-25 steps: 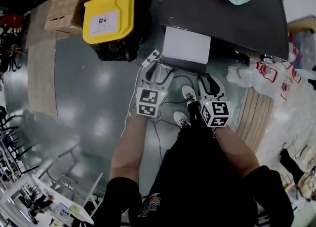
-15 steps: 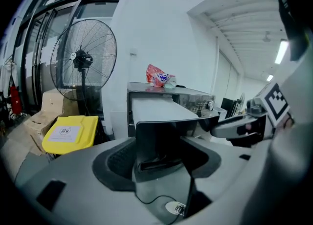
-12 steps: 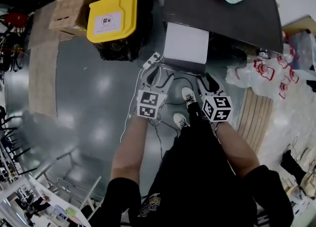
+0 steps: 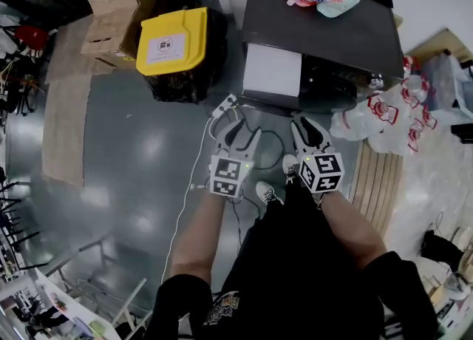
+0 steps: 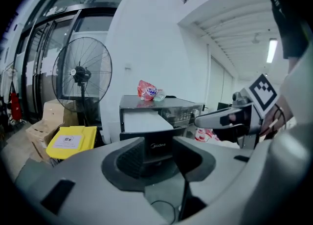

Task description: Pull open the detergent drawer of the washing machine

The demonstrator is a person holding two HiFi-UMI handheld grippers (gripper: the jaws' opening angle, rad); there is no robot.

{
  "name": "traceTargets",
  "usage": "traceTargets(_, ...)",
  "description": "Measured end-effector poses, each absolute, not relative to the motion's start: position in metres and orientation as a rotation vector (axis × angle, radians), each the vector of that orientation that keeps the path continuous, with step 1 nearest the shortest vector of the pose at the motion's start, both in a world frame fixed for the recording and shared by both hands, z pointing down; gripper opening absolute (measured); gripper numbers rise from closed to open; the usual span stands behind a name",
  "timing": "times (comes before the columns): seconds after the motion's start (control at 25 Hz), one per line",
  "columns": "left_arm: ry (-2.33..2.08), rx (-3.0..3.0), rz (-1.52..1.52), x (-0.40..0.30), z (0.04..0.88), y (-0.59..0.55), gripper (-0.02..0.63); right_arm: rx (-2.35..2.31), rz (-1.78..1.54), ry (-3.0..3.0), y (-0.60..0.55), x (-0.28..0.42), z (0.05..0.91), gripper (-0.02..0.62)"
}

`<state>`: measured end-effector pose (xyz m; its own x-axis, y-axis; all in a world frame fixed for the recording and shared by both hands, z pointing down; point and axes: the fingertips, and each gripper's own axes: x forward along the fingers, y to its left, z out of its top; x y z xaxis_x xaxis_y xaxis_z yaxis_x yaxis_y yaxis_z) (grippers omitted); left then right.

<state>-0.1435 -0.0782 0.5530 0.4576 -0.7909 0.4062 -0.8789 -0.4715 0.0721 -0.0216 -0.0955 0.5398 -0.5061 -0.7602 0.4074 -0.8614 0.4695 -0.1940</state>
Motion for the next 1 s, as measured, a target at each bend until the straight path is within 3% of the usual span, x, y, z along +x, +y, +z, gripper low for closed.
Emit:
traceTargets(0.16, -1.492, 2.403, 0.385, -0.140, 0.530, -0.063, 0.078, 1.313, 0.457, -2.538, -0.082, -0.026, 0.511, 0.012)
traceTargets(0.28, -1.515, 2.388, 0.353, -0.132, 0.515, -0.049, 0.025, 1.230, 0.365, -2.602, -0.072, -0.029, 0.490, 0.006)
traceTargets(1.0, -1.874, 2.281, 0.251, -0.020, 0.425, 0.045, 0.015, 0.838, 0.173, -2.866, 0.015, 0.064, 0.411, 0.003)
